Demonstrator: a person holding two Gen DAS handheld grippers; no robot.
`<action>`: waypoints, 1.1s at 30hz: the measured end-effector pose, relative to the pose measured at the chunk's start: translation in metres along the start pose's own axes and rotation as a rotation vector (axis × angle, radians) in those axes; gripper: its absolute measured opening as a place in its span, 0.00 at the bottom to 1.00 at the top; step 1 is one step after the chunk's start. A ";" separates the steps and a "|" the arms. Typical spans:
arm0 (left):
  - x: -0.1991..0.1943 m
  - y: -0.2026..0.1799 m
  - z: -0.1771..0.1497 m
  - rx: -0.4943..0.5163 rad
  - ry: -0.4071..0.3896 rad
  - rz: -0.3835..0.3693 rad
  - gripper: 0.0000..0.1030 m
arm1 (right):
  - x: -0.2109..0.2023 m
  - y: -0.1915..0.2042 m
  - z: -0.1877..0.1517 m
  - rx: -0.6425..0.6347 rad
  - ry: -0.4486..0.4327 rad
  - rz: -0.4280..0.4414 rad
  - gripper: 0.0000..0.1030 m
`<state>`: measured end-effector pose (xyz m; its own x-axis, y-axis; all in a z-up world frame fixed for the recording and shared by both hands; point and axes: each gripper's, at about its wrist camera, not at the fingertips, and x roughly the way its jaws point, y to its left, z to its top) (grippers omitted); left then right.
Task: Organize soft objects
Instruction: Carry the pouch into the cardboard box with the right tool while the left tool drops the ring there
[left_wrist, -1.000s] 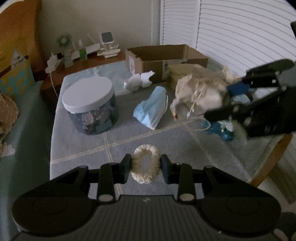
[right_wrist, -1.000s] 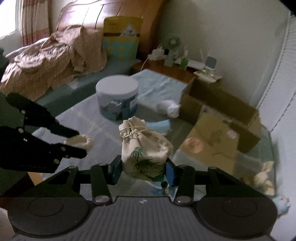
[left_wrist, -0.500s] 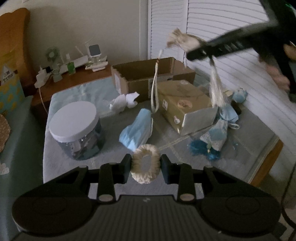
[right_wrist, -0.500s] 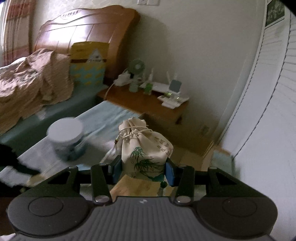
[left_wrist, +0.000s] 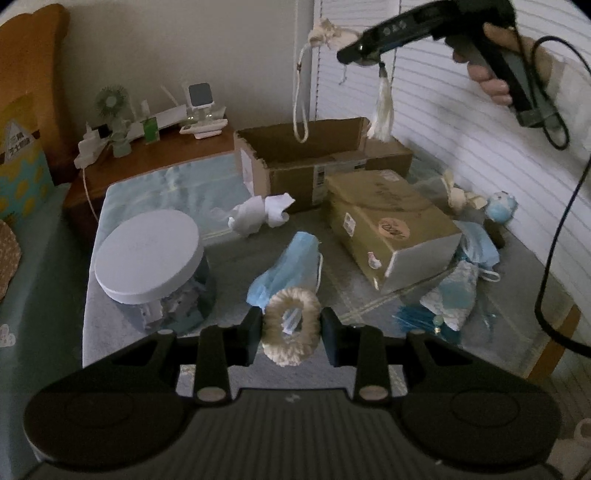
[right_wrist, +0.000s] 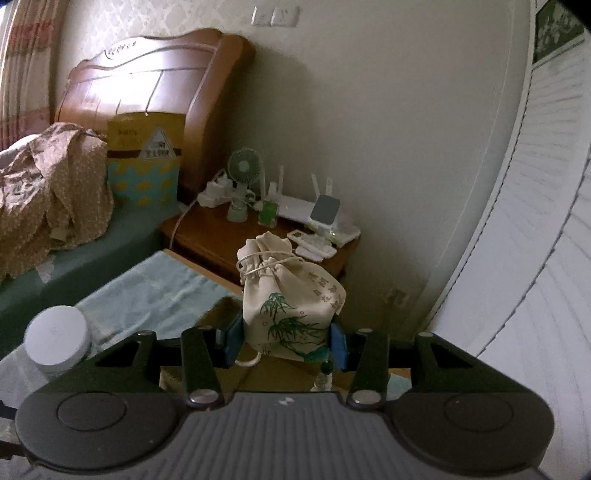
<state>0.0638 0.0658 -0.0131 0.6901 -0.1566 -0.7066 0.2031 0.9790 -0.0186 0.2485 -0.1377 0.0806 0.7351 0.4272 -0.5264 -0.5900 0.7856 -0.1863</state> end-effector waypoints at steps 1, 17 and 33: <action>0.001 0.001 0.000 -0.001 0.003 0.002 0.32 | 0.008 -0.003 -0.003 0.001 0.015 -0.004 0.51; 0.010 -0.004 0.011 0.025 0.023 -0.019 0.32 | 0.022 -0.016 -0.068 0.201 0.127 -0.068 0.94; 0.015 -0.014 0.079 0.112 -0.021 -0.051 0.32 | -0.048 0.036 -0.117 0.298 0.117 -0.121 1.00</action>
<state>0.1263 0.0397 0.0326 0.6907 -0.2100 -0.6920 0.3142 0.9490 0.0255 0.1533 -0.1822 0.0020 0.7404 0.2825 -0.6099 -0.3648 0.9310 -0.0116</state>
